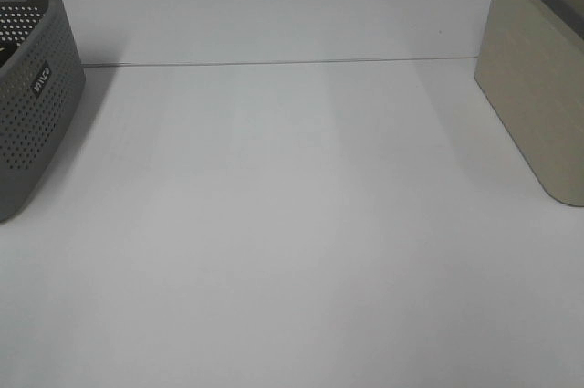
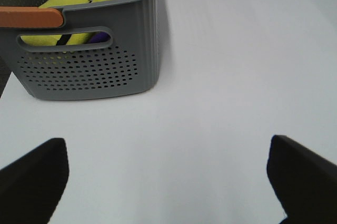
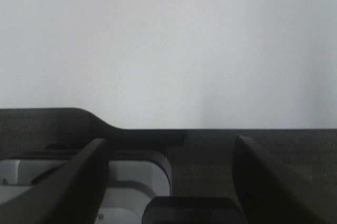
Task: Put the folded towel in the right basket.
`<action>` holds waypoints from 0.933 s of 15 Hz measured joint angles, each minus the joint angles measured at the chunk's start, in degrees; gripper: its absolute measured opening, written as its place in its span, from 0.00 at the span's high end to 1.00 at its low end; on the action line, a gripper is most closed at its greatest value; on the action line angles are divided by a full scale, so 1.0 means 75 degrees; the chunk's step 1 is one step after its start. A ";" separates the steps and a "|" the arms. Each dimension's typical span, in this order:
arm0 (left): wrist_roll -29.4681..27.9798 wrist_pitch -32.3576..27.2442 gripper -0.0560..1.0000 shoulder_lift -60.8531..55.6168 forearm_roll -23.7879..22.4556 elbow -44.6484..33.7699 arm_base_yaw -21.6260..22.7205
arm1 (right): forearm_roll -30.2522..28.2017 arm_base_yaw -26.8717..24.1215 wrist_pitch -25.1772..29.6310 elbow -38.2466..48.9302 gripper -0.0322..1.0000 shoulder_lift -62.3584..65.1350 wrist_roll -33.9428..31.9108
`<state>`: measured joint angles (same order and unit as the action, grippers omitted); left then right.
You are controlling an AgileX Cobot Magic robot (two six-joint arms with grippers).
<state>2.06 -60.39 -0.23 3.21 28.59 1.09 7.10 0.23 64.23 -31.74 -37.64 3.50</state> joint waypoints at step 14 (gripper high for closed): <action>0.0000 0.0000 0.03 0.0000 0.0000 0.0000 0.0000 | -0.0046 0.0000 -0.0405 0.0328 0.35 0.4614 0.0321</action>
<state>2.06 -60.39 -0.23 3.21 28.59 1.09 6.76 0.23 61.19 -29.28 -3.04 5.90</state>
